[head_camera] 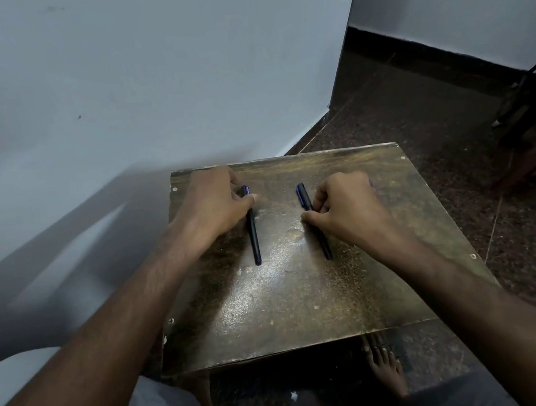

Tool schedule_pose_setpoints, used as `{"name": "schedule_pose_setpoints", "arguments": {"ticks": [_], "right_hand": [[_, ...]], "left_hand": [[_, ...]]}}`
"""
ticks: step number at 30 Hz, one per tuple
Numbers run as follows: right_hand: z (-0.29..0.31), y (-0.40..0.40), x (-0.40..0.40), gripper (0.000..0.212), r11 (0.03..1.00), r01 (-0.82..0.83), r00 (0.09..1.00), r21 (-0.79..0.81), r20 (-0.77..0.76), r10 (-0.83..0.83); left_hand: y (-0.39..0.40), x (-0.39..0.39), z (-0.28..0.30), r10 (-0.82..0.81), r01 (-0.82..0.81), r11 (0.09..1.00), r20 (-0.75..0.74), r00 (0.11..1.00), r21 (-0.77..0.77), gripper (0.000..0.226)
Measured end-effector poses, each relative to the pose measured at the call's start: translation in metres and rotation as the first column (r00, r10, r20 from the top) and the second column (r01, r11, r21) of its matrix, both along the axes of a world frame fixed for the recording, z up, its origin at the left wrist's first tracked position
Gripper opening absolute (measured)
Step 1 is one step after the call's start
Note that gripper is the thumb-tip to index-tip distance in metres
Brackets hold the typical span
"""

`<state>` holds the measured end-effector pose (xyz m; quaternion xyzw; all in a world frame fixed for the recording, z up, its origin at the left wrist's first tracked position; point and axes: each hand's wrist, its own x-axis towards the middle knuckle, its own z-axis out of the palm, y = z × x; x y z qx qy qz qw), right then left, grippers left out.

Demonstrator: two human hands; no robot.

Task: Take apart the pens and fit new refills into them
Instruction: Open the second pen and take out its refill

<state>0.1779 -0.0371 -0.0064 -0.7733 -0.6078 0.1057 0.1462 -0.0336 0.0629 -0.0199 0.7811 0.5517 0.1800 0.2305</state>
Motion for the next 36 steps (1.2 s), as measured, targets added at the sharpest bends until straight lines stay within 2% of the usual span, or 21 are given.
{"name": "schedule_pose_setpoints", "arguments": {"ticks": [4,7,10,13,15,18,23,28,30,34,36], "right_hand": [[0.002,0.002,-0.005,0.021,0.999,0.004,1.0,-0.046,-0.03,-0.006],[0.006,0.001,-0.007,0.017,0.999,0.011,0.969,-0.046,-0.247,-0.022],[0.01,-0.002,-0.008,0.012,0.999,-0.011,0.815,-0.048,-0.579,-0.019],[0.013,-0.004,-0.011,0.015,0.994,-0.096,0.642,-0.057,-0.766,0.018],[0.014,-0.006,-0.013,0.019,0.991,-0.124,0.608,-0.044,-0.793,0.041],[0.014,-0.007,-0.016,0.018,0.994,-0.107,0.539,0.004,-0.84,0.061],[0.011,-0.01,-0.025,0.034,0.998,-0.054,0.472,0.014,-0.881,0.038],[0.011,-0.015,-0.037,0.029,0.999,-0.041,0.403,-0.009,-0.915,0.008],[0.011,-0.016,-0.04,0.027,1.0,-0.016,0.41,0.019,-0.912,0.024],[0.006,-0.018,-0.045,0.03,0.992,0.065,0.612,0.108,-0.789,0.046],[0.003,-0.017,-0.048,0.031,0.986,0.063,0.676,0.154,-0.733,0.072]], "left_hand": [[-0.002,-0.003,0.001,-0.007,0.008,1.0,0.012,1.0,-0.021,0.042],[-0.006,-0.003,0.006,-0.001,0.0,1.0,0.053,0.999,0.021,0.035],[-0.01,0.003,0.015,-0.036,0.032,0.999,0.163,0.986,0.025,0.02],[-0.016,0.015,0.019,-0.079,0.138,0.981,0.377,0.923,-0.134,0.026],[-0.021,0.022,0.018,-0.052,0.168,0.967,0.495,0.867,-0.193,0.024],[-0.023,0.026,0.013,0.027,0.145,0.957,0.573,0.819,-0.252,0.02],[-0.021,0.025,0.011,0.061,0.173,0.933,0.612,0.788,-0.317,0.021],[-0.023,0.025,0.009,0.04,0.224,0.917,0.638,0.769,-0.329,0.019],[-0.023,0.026,0.009,0.073,0.23,0.907,0.67,0.739,-0.352,0.017],[-0.021,0.027,0.01,0.09,0.209,0.913,0.673,0.735,-0.35,0.015],[-0.019,0.027,0.009,0.093,0.203,0.915,0.672,0.735,-0.349,0.014]]}}
